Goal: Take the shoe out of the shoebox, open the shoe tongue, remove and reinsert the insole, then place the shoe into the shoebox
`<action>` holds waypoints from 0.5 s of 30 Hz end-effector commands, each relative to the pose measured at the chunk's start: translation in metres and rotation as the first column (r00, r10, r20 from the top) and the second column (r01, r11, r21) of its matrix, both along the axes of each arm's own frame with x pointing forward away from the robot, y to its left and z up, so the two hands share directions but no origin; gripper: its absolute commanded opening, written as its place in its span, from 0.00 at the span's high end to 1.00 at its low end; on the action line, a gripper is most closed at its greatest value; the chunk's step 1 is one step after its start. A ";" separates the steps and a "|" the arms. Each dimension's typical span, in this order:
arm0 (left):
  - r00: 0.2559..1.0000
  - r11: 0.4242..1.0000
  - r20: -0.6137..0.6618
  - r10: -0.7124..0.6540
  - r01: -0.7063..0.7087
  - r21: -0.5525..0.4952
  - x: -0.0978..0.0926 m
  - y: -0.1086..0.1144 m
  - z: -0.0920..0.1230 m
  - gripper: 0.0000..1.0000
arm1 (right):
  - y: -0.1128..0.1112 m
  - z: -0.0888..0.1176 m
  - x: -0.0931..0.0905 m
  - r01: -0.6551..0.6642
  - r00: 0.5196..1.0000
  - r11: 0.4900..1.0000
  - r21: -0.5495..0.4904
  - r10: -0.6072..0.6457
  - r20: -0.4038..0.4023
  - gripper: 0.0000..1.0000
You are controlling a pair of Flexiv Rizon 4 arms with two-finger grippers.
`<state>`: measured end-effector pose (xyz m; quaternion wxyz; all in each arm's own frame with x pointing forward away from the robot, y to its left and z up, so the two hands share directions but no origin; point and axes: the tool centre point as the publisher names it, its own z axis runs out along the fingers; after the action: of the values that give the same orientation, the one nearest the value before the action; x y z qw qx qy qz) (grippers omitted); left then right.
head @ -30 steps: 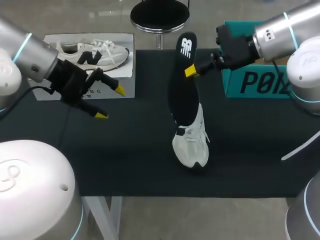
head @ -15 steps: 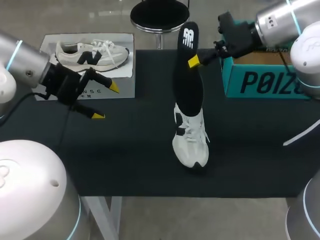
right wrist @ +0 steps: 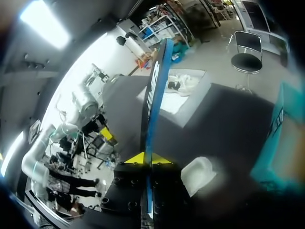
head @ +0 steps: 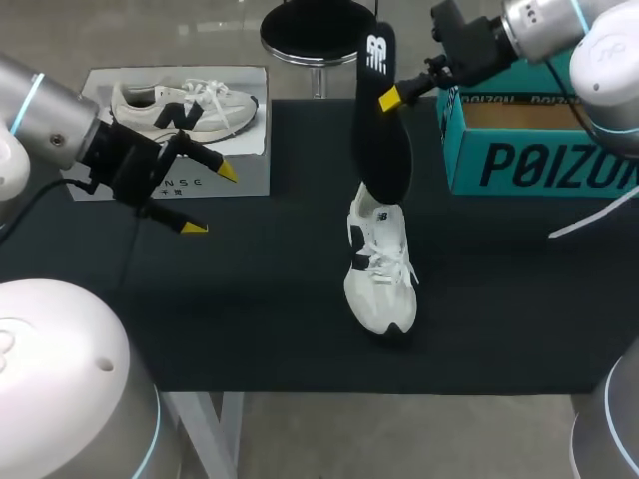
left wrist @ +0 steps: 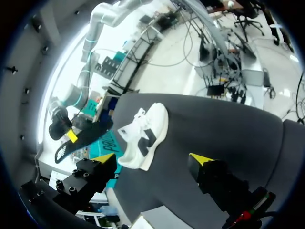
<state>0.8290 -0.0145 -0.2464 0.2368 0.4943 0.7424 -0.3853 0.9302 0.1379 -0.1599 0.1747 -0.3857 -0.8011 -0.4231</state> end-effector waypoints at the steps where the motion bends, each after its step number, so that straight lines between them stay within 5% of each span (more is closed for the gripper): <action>1: 1.000 1.000 0.001 0.000 0.000 0.004 0.000 0.000 0.000 0.00 | -0.002 -0.010 0.021 -0.019 1.000 1.000 -0.010 0.018 -0.016 1.00; 15: 1.000 1.000 0.001 0.000 0.000 0.004 0.000 0.000 0.000 0.00 | -0.010 -0.016 0.068 -0.004 1.000 0.997 -0.072 0.005 0.017 1.00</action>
<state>0.8285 -0.0147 -0.2462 0.2368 0.4943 0.7426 -0.3848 0.9920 0.1232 -0.1704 0.1532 -0.3843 -0.8154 -0.4048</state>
